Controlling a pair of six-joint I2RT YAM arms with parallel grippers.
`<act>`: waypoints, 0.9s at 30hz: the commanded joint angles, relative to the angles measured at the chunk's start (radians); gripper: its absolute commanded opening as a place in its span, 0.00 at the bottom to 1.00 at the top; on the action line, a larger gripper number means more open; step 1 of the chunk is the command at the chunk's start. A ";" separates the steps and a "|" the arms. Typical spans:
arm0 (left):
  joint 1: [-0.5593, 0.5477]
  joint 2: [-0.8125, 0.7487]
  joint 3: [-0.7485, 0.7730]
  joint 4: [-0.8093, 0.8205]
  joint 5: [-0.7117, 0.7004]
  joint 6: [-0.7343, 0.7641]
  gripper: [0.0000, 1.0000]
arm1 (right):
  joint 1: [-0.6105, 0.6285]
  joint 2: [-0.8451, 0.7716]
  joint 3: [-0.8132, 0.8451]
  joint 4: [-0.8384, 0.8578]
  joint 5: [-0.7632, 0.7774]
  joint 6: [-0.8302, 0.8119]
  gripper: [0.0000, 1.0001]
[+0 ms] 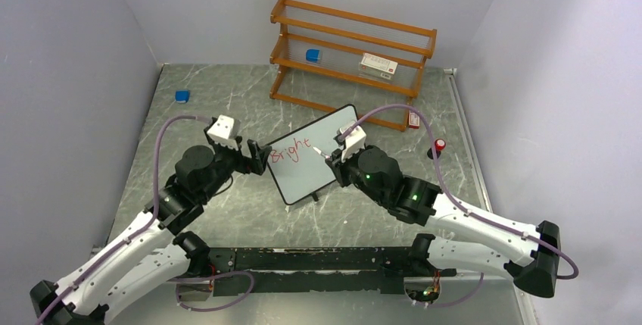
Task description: Write a sentence on the whiteboard
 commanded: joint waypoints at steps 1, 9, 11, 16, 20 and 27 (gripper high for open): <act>0.030 -0.077 -0.102 0.109 0.023 -0.163 0.93 | 0.023 -0.006 -0.022 0.060 0.053 -0.014 0.00; 0.172 -0.045 -0.273 0.307 0.338 -0.272 0.86 | 0.067 0.018 -0.060 0.126 0.064 -0.018 0.00; 0.228 -0.017 -0.320 0.405 0.462 -0.308 0.80 | 0.083 0.025 -0.066 0.141 0.077 -0.022 0.00; 0.294 0.008 -0.392 0.567 0.608 -0.362 0.73 | 0.111 0.035 -0.075 0.162 0.077 -0.029 0.00; 0.308 0.086 -0.460 0.751 0.693 -0.404 0.64 | 0.139 0.059 -0.079 0.178 0.099 -0.035 0.00; 0.323 0.204 -0.500 0.923 0.731 -0.408 0.58 | 0.159 0.099 -0.083 0.212 0.091 -0.034 0.00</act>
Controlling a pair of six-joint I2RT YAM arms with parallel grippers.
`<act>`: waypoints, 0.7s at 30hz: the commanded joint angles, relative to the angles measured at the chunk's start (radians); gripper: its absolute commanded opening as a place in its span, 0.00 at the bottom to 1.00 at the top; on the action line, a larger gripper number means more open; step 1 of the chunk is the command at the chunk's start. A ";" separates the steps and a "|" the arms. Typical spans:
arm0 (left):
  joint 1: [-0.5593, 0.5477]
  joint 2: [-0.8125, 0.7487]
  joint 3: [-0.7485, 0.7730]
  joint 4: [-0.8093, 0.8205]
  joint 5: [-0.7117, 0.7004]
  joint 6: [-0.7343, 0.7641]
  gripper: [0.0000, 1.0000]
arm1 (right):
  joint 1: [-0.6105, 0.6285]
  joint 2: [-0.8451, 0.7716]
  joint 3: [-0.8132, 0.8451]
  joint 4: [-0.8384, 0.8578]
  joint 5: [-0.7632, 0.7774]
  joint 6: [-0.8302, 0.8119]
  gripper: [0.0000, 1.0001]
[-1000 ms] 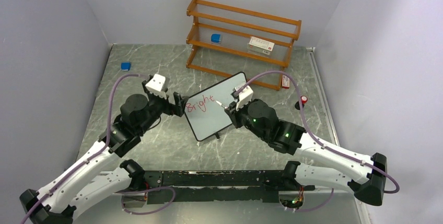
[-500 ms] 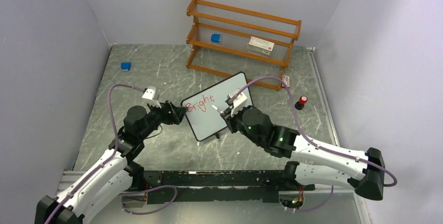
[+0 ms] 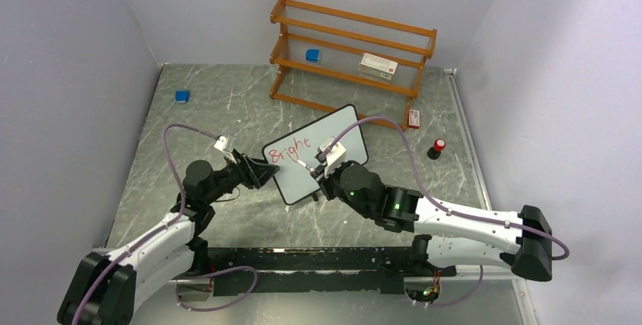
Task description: Write a sentence on the whiteboard
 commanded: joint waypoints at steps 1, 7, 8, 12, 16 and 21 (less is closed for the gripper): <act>0.029 0.068 -0.006 0.229 0.076 -0.027 0.58 | 0.015 0.029 -0.008 0.063 0.019 -0.009 0.00; 0.094 0.093 0.039 0.251 0.111 -0.041 0.59 | 0.017 0.057 0.005 0.069 0.011 -0.019 0.00; 0.105 0.095 0.044 0.254 0.112 -0.043 0.59 | 0.017 0.061 0.007 0.069 0.010 -0.022 0.00; 0.148 0.136 0.080 0.293 0.148 -0.066 0.59 | 0.017 0.076 0.022 0.068 0.009 -0.031 0.00; 0.150 0.234 0.116 0.387 0.214 -0.104 0.58 | 0.017 0.089 0.029 0.072 0.006 -0.040 0.00; 0.150 0.316 0.178 0.397 0.280 -0.086 0.55 | 0.017 0.096 0.036 0.076 0.001 -0.044 0.00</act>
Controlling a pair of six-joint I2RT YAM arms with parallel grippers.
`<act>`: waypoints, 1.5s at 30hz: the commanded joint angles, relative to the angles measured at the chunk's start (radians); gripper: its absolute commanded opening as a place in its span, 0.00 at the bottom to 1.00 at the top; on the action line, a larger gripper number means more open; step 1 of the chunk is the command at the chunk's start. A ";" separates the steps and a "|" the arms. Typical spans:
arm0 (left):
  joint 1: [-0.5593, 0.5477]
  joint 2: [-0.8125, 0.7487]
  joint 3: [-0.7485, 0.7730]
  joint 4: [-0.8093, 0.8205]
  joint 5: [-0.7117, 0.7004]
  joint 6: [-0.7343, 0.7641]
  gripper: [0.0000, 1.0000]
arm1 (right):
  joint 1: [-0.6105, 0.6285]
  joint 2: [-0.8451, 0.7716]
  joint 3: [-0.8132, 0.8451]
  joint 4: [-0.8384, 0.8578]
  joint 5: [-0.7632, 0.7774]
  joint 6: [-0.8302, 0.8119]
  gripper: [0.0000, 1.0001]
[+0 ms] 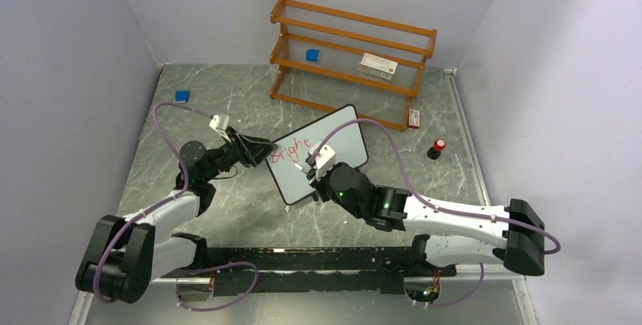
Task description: Write a sentence on the whiteboard
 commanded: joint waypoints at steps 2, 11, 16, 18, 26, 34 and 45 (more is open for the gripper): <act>0.009 0.054 0.075 0.112 0.101 0.003 0.52 | 0.006 0.009 0.041 0.036 -0.002 -0.017 0.00; 0.009 0.070 0.084 0.103 0.132 0.042 0.37 | 0.066 0.076 0.082 0.024 0.077 -0.012 0.00; 0.007 0.075 0.079 0.115 0.146 0.052 0.35 | 0.110 0.123 0.114 0.000 0.164 0.009 0.00; 0.007 0.085 0.078 0.118 0.154 0.057 0.36 | 0.120 0.136 0.125 -0.037 0.185 0.014 0.00; 0.001 0.119 0.080 0.126 0.175 0.064 0.34 | 0.138 0.169 0.139 -0.063 0.210 0.028 0.00; 0.001 0.122 0.081 0.129 0.179 0.076 0.16 | 0.139 0.191 0.140 -0.058 0.212 0.029 0.00; 0.001 0.150 0.073 0.159 0.198 0.106 0.05 | 0.156 0.227 0.165 -0.075 0.252 0.044 0.00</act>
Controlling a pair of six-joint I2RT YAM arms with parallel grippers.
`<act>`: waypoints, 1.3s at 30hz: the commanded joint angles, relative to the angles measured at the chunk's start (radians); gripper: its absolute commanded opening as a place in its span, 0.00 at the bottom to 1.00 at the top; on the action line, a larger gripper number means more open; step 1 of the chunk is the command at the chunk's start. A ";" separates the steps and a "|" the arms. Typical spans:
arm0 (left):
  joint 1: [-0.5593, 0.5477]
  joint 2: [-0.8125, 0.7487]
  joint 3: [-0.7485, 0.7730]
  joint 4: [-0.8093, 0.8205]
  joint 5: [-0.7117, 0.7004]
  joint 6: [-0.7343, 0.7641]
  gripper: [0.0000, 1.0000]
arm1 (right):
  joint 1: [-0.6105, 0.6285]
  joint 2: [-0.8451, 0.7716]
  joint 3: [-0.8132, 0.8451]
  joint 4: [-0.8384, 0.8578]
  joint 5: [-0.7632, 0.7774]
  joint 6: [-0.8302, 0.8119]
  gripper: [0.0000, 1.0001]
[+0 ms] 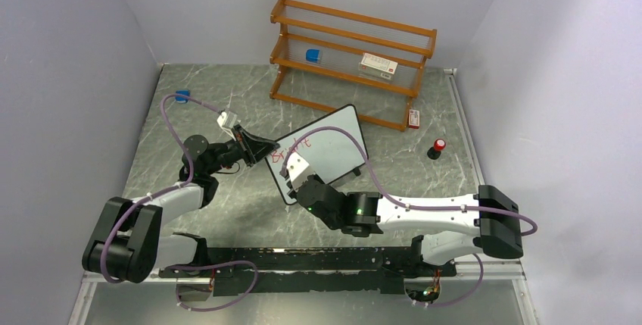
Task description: Write a sentence on the whiteboard
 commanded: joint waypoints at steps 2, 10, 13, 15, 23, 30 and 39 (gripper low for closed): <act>0.001 0.019 0.008 0.068 0.034 0.047 0.05 | 0.013 0.028 0.035 0.010 0.056 0.024 0.00; 0.001 0.016 0.005 0.072 0.036 0.045 0.05 | 0.018 0.059 0.054 0.014 0.081 0.030 0.00; 0.000 0.008 0.006 0.063 0.034 0.050 0.05 | 0.021 0.062 0.057 0.021 0.078 0.030 0.00; -0.001 0.007 0.005 0.066 0.034 0.047 0.05 | 0.021 0.065 0.061 0.023 0.077 0.031 0.00; -0.001 0.003 0.003 0.073 0.034 0.041 0.05 | 0.023 0.097 0.082 0.013 0.090 0.043 0.00; -0.001 -0.002 0.004 0.072 0.034 0.040 0.05 | 0.023 0.125 0.102 -0.023 0.101 0.059 0.00; -0.001 -0.014 0.007 0.064 0.032 0.040 0.05 | 0.023 0.139 0.114 -0.081 0.078 0.084 0.00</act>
